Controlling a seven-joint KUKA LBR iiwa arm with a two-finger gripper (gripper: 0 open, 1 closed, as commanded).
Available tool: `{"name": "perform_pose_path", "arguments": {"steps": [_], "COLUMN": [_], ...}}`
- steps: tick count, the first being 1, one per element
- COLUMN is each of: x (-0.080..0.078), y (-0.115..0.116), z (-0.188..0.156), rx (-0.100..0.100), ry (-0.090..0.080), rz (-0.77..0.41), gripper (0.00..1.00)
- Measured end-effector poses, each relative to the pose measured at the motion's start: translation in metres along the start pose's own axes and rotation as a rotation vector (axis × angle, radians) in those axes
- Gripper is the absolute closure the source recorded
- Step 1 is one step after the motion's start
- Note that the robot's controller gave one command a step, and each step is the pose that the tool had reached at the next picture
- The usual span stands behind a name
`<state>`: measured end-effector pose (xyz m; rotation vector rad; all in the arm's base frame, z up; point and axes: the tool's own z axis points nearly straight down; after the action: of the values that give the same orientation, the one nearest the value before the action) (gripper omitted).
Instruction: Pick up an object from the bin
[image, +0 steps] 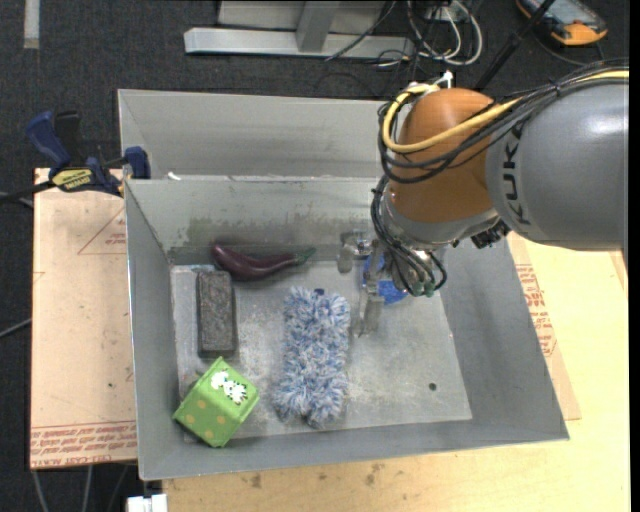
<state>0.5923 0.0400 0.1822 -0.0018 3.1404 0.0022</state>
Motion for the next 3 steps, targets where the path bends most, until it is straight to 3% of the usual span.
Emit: {"name": "perform_pose_path", "arguments": {"steps": [1,2,3], "x": [-0.001,-0.003,-0.005], "y": [0.013,0.018,0.024], "z": [0.055,0.054,0.049], "rx": [0.0,0.0,0.001], "ry": [-0.002,0.003,-0.003], "rz": [-0.159,-0.358,-0.7], "gripper": [0.0,0.0,0.0]}}
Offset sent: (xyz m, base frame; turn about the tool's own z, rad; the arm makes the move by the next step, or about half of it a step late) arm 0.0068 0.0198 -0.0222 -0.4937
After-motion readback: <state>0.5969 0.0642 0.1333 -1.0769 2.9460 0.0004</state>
